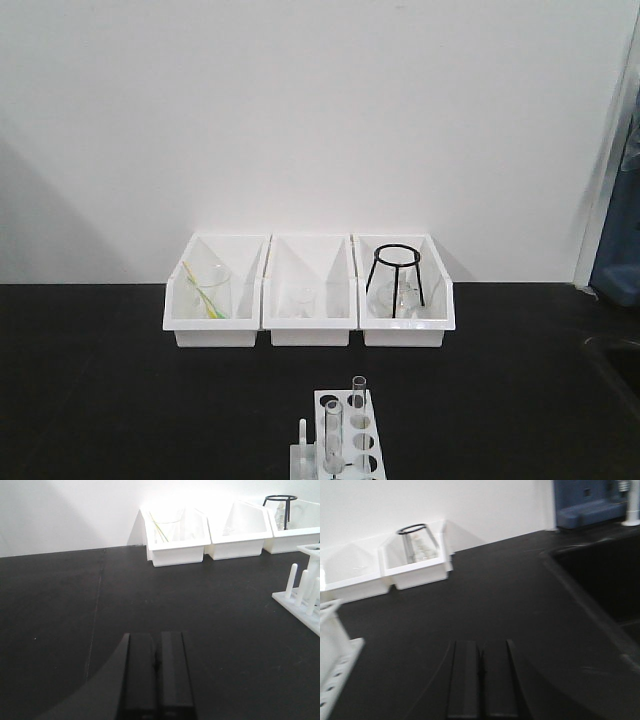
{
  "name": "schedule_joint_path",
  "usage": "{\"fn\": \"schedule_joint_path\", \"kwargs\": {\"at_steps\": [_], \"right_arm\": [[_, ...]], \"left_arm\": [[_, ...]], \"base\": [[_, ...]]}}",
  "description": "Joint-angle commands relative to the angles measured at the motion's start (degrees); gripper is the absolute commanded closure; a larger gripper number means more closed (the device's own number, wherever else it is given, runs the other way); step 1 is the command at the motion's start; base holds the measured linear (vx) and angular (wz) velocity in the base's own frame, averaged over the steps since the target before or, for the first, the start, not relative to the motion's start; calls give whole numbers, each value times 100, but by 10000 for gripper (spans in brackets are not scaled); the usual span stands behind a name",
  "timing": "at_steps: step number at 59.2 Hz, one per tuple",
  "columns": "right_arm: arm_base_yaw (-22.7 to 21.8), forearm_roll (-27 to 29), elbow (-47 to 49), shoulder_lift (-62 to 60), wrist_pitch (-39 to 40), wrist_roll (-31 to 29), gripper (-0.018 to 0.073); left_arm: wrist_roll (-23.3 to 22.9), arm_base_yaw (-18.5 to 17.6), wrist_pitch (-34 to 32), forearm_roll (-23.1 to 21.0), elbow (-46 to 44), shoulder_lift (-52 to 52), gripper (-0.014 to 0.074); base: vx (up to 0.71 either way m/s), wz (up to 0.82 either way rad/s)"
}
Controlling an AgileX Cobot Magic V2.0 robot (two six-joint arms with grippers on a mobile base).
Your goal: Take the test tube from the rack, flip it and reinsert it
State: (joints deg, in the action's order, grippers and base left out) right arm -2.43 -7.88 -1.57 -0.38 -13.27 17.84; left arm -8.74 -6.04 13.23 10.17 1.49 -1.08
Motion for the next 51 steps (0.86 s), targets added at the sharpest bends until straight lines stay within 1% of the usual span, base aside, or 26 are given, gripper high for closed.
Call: {"fn": "schedule_joint_path", "kwargs": {"at_steps": [1, 5, 8, 29, 32, 35, 43, 46, 51], "right_arm": [[-149, 5, -30, -100, 580, -342, 570], [-149, -6, -30, -103, 659, -579, 570], [-149, 9, -30, -103, 670, -641, 570], [-129, -9, -30, -107, 664, -640, 570], [-65, -9, -30, -109, 664, -640, 570], [91, -9, -30, -109, 664, -640, 570], [597, -9, -30, -109, 664, -640, 570], [667, -9, -30, -109, 664, -640, 570], [651, -9, -30, -109, 664, -640, 570]], "left_arm": [[-50, -1, -456, -27, -23, -46, 602], [-50, -1, -456, -27, -23, -46, 602], [-50, -1, -456, -27, -23, -46, 602], [-50, -1, -456, -27, -23, -46, 602], [-50, -1, -456, -27, -23, -46, 602], [-50, -1, -456, -27, -23, -46, 602], [-50, -1, -456, -27, -23, -46, 602], [-50, -1, -456, -27, -23, -46, 602], [-50, -1, -456, -27, -23, -46, 602]], "base": [[0, 0], [0, 0], [0, 0], [0, 0], [0, 0], [0, 0], [0, 0], [0, 0], [0, 0]]}}
